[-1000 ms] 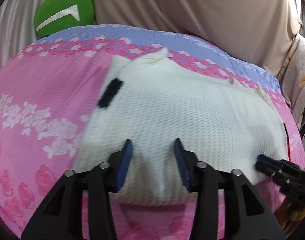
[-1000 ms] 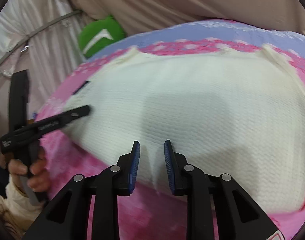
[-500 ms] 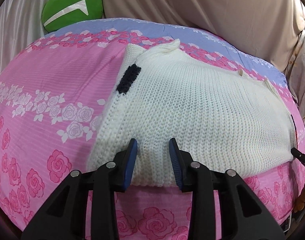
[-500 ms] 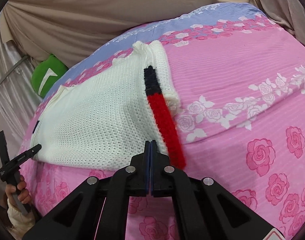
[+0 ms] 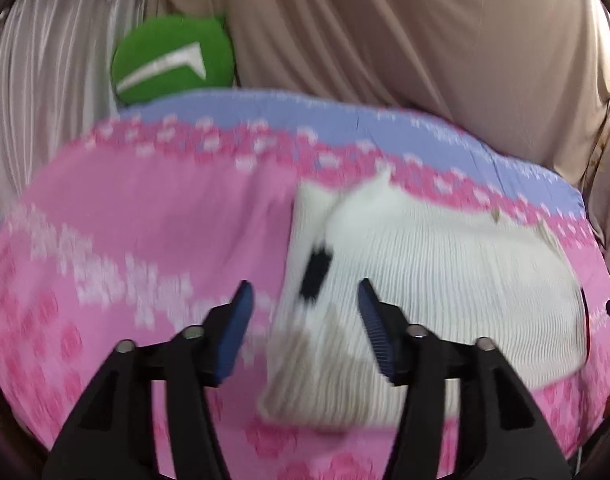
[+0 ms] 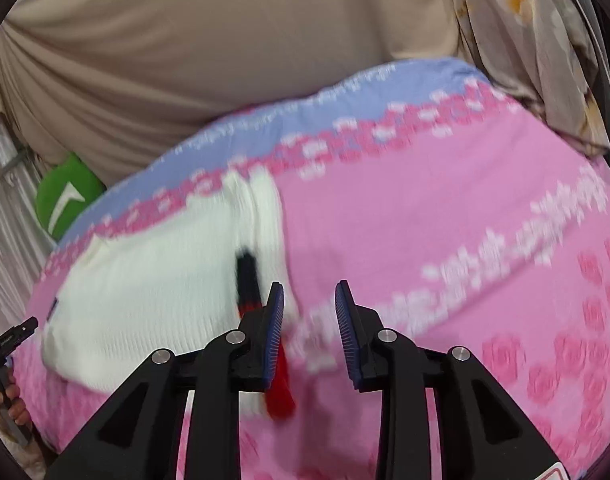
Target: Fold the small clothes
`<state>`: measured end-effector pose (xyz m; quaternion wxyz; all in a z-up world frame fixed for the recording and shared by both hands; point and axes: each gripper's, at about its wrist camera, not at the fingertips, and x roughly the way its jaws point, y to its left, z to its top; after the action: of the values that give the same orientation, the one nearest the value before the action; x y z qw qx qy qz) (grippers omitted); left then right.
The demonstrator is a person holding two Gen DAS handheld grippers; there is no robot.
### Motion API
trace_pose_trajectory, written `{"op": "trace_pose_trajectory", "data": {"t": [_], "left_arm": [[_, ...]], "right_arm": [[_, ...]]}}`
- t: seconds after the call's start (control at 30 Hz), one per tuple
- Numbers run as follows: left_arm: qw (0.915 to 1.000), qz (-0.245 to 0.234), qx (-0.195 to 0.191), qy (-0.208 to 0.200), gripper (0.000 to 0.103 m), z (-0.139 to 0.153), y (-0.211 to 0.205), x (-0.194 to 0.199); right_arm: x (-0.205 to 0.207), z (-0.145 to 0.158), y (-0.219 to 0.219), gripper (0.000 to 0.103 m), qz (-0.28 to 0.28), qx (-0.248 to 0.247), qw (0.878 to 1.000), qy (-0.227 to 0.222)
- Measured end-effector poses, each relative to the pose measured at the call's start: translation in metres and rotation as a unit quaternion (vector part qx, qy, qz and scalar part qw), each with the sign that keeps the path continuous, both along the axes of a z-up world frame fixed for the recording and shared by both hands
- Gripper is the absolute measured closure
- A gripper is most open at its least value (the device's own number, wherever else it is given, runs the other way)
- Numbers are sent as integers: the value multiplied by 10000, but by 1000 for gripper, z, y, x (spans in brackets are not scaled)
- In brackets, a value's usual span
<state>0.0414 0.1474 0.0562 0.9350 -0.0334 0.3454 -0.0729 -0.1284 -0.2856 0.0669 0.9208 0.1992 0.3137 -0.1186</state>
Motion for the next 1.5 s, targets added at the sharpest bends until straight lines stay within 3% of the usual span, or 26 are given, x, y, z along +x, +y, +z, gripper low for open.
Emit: {"op": "trace_pose_trajectory", "data": {"t": [0.07, 0.17, 0.37, 0.5, 0.6, 0.7, 0.73, 0.77, 1.03, 1.2, 1.33, 1.4, 1.43, 1.47, 1.5], "left_arm": [[9998, -112, -6, -144, 30, 13, -8, 19], [9994, -327, 39, -128, 22, 17, -28, 54], [9977, -434, 391, 333, 22, -15, -62, 120], [9967, -355, 392, 616, 24, -39, -71, 145], [9963, -304, 308, 746, 36, -50, -72, 155], [9956, -309, 252, 853, 48, -56, -74, 160], [9955, -315, 256, 857, 50, -57, -75, 160], [9956, -304, 274, 845, 50, -58, -76, 160], [9957, -272, 414, 776, 50, -62, -80, 161], [9959, -260, 481, 718, 50, -64, -82, 159], [9961, -275, 412, 732, 50, -65, -80, 161], [9963, -270, 380, 727, 50, -65, -80, 160], [9964, -274, 350, 718, 58, -65, -79, 160], [9966, -279, 314, 704, 71, -65, -78, 159], [9972, -257, 250, 652, 78, -64, -76, 158]], "right_arm": [[22, 10, 1, 55, 89, -20, 9998, -194], [69, 14, 3, 48, 341, 191, 9989, -248], [139, -8, 10, 48, 536, 487, 9972, 162], [166, -26, 4, 48, 483, 662, 9958, 401], [176, -34, 6, 46, 498, 584, 9956, 530], [179, -32, 12, 50, 512, 336, 9964, 590], [180, -32, 12, 56, 504, 258, 9966, 595], [181, -31, 13, 61, 488, 180, 9969, 596], [183, -23, 22, 61, 464, -46, 9984, 331], [195, -35, 28, 59, 613, -67, 9962, 615], [194, -37, 26, 66, 568, -23, 9966, 602], [193, -39, 25, 79, 503, -38, 9970, 592], [192, -40, 24, 92, 471, -8, 9974, 548], [189, -39, 22, 94, 410, 8, 9981, 461], [183, -35, 21, 94, 345, -6, 9990, 269]]}}
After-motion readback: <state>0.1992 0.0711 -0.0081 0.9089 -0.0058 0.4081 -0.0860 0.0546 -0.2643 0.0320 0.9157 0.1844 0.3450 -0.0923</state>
